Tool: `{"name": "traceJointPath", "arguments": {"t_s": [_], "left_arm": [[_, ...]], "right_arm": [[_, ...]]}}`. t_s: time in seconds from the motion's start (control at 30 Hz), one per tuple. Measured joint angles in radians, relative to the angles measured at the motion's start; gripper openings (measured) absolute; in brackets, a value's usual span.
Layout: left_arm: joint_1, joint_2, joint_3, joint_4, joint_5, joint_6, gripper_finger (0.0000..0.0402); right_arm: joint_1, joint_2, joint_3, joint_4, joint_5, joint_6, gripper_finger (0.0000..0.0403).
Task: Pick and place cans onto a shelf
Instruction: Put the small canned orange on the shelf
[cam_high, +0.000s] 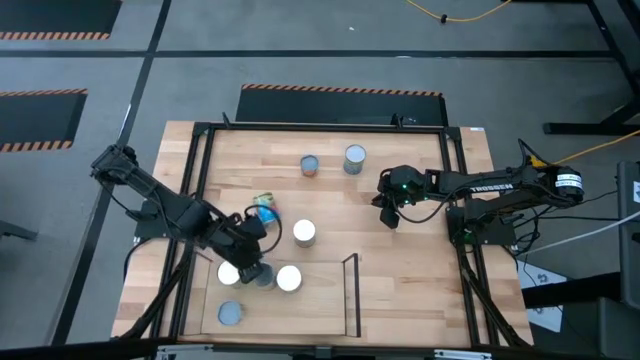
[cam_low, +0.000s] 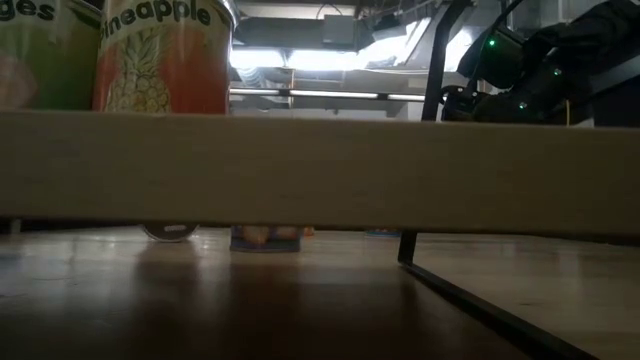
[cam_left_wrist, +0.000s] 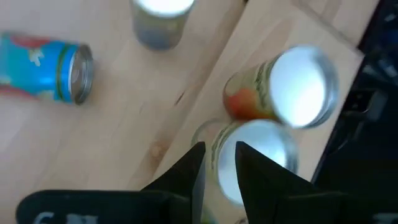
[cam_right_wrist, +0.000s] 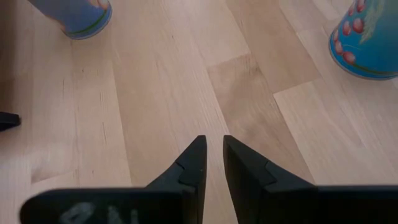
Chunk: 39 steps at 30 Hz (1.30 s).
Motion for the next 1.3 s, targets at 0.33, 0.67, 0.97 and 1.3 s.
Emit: {"name": "traceJointPath", "arguments": {"t_s": [0.33,0.67,0.97,1.3], "left_arm": [[0.231,-0.021,0.001,0.27,0.069,0.373,0.008],[0.527,-0.021,0.001,0.469,0.154,0.569,0.008],[0.813,-0.007,0.001,0.545,0.158,0.583,0.008],[1.046,0.062,0.002,0.539,0.159,0.583,0.008]], "right_arm": [[0.0,0.0,0.0,0.0,-0.019,-0.003,0.0059],[0.0,0.0,0.0,0.001,-0.019,-0.005,0.0059],[0.0,0.0,0.0,0.002,-0.019,-0.007,0.0059],[0.0,0.0,0.0,0.012,-0.018,-0.032,0.0059]]}}
